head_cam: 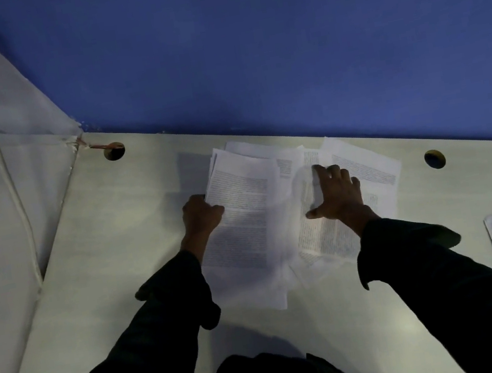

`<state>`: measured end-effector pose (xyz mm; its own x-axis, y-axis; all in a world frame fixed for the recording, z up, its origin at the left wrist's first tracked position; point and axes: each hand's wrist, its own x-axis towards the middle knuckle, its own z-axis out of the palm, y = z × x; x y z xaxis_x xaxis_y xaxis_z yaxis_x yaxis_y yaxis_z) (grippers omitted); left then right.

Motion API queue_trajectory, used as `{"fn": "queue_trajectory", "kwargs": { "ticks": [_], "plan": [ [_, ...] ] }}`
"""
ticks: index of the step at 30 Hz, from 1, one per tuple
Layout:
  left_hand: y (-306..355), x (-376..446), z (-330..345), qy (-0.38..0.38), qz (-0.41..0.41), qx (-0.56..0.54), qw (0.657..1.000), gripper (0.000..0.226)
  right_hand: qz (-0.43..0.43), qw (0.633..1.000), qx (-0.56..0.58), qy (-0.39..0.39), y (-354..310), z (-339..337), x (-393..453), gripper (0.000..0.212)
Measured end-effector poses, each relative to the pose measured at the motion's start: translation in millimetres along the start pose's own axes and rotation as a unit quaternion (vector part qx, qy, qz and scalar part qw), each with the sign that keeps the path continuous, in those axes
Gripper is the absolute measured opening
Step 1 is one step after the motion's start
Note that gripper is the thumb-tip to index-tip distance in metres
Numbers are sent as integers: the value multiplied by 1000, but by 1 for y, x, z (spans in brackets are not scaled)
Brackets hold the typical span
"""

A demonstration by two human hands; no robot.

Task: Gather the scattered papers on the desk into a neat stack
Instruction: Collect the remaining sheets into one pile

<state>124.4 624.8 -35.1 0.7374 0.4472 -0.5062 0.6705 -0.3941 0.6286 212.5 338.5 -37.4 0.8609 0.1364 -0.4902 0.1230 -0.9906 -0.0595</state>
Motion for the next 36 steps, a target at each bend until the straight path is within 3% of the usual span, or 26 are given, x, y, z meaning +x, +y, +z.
{"fn": "queue_trajectory", "kwargs": {
  "ticks": [2, 7, 10, 12, 14, 18, 22, 25, 28, 30, 33, 36],
  "plan": [
    [2, 1, 5, -25, -3, -9, 1000, 30, 4, 1000, -6, 8, 1, 2, -2, 128],
    [0, 3, 11, -50, -95, -74, 991, 102, 26, 999, -8, 18, -3, 11, -9, 120],
    [-9, 3, 10, -75, -120, -85, 986, 89, 34, 997, 36, 54, -3, 13, -13, 85],
    [-16, -1, 9, -83, -106, -93, 986, 73, 40, 989, 114, 85, -4, 13, -14, 52],
    [-23, -8, 11, -71, -82, -125, 986, 59, 51, 979, 166, 106, -5, 12, -17, 33],
    [-29, -20, 14, -95, -22, -169, 981, 51, 89, 951, 271, 120, -3, 9, -22, 36],
    [-23, -24, 11, -176, -21, -229, 957, 46, 116, 844, 510, 122, 3, 6, -27, 27],
    [-29, -19, 0, -218, -33, -302, 927, 42, 170, 777, 583, 164, 12, 7, -28, 24],
    [-32, -21, -10, -240, -51, -376, 894, 34, 182, 781, 589, 100, 15, 12, -26, 22],
    [-33, -23, -8, -220, -68, -365, 902, 39, 166, 796, 582, 16, 12, 16, -28, 29],
    [-38, -23, -1, -205, -67, -331, 919, 47, 116, 816, 567, -16, -1, 22, -36, 20],
    [-38, -24, 5, -211, -46, -318, 923, 53, 65, 738, 667, -85, -16, 23, -41, 33]
  ]
}}
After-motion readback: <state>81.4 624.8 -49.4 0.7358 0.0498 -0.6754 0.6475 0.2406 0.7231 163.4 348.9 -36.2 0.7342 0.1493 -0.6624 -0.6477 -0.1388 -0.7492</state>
